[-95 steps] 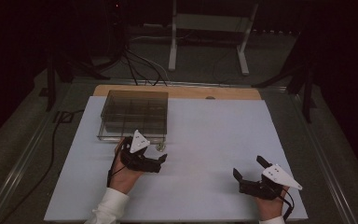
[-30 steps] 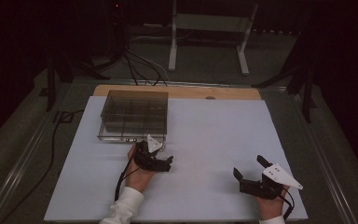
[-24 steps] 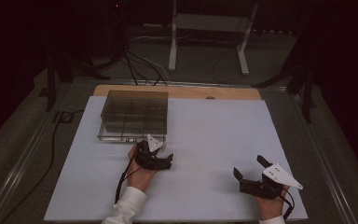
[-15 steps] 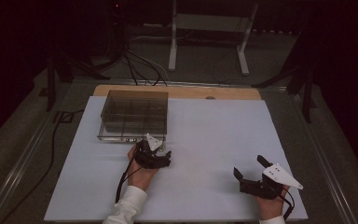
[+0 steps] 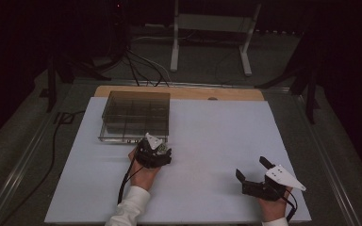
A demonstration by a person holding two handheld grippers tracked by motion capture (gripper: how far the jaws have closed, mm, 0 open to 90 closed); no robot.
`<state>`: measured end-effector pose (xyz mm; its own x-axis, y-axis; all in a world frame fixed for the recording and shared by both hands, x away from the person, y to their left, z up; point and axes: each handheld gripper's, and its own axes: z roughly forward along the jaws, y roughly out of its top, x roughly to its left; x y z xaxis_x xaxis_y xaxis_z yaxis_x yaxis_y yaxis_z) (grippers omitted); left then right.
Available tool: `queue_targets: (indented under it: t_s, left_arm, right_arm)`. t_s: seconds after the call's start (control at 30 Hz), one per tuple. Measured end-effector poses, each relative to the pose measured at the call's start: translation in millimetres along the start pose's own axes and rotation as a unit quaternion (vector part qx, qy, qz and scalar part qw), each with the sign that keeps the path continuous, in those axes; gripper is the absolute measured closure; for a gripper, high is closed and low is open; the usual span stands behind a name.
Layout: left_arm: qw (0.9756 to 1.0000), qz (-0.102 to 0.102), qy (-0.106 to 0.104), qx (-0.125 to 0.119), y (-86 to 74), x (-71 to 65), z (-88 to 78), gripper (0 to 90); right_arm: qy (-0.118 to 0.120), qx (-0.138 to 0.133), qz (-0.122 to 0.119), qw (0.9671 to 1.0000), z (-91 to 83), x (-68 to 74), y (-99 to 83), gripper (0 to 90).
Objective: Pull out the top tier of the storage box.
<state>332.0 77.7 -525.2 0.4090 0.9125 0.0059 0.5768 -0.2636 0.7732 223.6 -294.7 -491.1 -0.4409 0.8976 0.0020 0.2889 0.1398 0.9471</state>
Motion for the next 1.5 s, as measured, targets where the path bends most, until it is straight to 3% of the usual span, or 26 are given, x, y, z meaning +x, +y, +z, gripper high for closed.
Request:
queue_targets:
  t_s: [0.4, 1.07, 1.23, 1.5]
  left_arm:
    - [1.0000, 0.003, 0.003, 0.001, 3.9, -3.3, 5.6, 33.5]
    - [0.9994, 0.003, -0.007, 0.032, 8.3, -3.8, 14.8, 54.3]
    - [0.9994, -0.009, -0.010, 0.033, 8.8, -1.3, 15.0, 57.5]
    - [0.9994, -0.003, -0.008, 0.034, 9.3, -1.9, 14.9, 58.8]
  right_arm:
    - [-0.001, -0.001, 0.000, 1.0000, -0.4, -0.2, 0.2, 0.0]
    - [-0.001, -0.001, -0.001, 1.0000, -0.5, -0.4, 0.3, 0.0]
    - [-0.001, -0.001, -0.001, 1.0000, -0.5, -0.6, 0.3, 0.0]
    - [-0.002, 0.000, 0.000, 1.0000, -1.1, -1.0, 0.3, 0.0]
